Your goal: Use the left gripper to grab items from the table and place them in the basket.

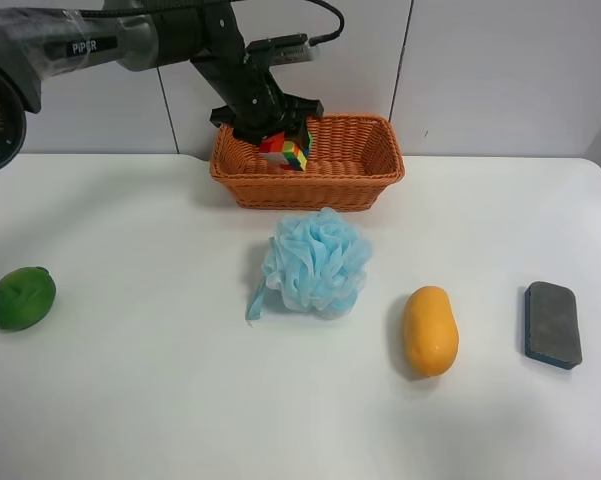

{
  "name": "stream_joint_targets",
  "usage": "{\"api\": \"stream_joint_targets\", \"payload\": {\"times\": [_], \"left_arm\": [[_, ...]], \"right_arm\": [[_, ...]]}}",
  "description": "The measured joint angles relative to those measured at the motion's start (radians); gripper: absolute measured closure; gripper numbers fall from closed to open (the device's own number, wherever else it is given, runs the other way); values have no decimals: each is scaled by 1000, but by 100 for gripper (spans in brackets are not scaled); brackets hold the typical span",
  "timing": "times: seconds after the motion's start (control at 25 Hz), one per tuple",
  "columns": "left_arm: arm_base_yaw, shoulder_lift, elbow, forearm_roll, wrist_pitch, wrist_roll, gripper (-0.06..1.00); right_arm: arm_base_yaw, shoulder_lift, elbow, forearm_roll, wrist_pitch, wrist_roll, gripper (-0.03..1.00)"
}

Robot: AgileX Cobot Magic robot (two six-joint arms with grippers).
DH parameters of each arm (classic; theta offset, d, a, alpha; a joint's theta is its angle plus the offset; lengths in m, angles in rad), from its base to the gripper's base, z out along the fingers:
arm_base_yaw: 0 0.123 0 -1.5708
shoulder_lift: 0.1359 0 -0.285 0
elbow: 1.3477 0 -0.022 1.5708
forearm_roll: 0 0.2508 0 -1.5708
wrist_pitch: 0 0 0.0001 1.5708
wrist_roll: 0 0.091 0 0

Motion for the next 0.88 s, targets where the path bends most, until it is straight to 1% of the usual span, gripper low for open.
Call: {"api": "stream_joint_targets", "payload": {"times": [0.08, 0.12, 0.2, 0.24, 0.32, 0.48, 0.56, 0.68, 0.88], "left_arm": [[0, 3, 0, 0, -8, 1, 35], [0, 3, 0, 0, -13, 4, 29], [0, 3, 0, 0, -22, 15, 11], [0, 3, 0, 0, -24, 21, 4], [0, 3, 0, 0, -24, 30, -2], [0, 0, -6, 0, -6, 37, -4], [3, -13, -8, 0, 23, 38, -5], [17, -55, -8, 0, 97, 38, -5], [57, -165, -9, 2, 285, 38, -5]], "right_arm": [[0, 0, 0, 0, 0, 0, -3], [0, 0, 0, 0, 0, 0, -3], [0, 0, 0, 0, 0, 0, -3], [0, 0, 0, 0, 0, 0, -3], [0, 0, 0, 0, 0, 0, -3], [0, 0, 0, 0, 0, 0, -3], [0, 0, 0, 0, 0, 0, -3], [0, 0, 0, 0, 0, 0, -3], [0, 0, 0, 0, 0, 0, -3]]}}
